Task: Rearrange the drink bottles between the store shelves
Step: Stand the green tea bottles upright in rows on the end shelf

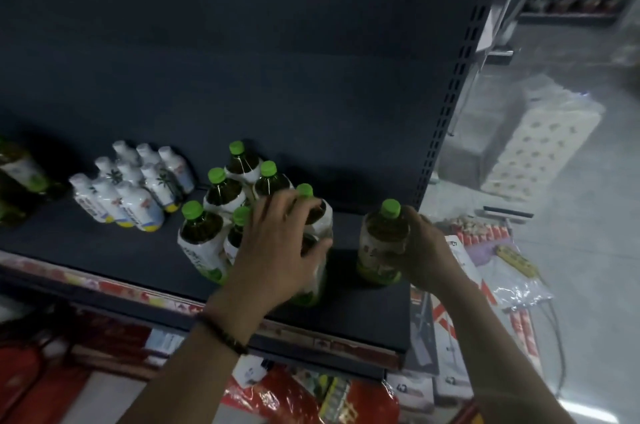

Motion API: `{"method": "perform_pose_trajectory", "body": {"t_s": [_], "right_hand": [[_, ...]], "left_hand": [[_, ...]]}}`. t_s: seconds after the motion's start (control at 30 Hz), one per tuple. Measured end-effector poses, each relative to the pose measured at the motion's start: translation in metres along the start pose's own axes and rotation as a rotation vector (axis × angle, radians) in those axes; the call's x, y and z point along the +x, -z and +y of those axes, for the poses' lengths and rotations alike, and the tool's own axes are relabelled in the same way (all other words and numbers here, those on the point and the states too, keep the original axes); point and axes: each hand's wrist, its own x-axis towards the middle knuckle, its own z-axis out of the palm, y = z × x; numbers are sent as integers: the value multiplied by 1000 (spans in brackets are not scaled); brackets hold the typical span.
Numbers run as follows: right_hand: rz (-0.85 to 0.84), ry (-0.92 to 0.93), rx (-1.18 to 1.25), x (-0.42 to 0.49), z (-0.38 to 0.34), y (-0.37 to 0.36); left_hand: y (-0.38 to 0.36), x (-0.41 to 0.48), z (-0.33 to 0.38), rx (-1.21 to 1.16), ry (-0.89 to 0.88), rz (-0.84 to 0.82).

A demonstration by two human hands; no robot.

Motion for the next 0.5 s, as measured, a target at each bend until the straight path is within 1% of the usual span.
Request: {"method": "perform_pose_trajectory", "body": {"t_s": [0.07,0.13,0.27,0.4,0.5], "right_hand": [[0,19,26,6,4,1],[-5,35,42,9,7,5],[-25,37,40,12,7,12],[-15,5,34,10,6,8],[-10,0,31,9,6,8]], "left_hand": [[7,25,0,54,24,-50],[13,50,-3,113,54,-137],[12,87,-15,85,80,-323],[6,101,-24,102,60,-300],[6,107,-24,72,12,-297]]}}
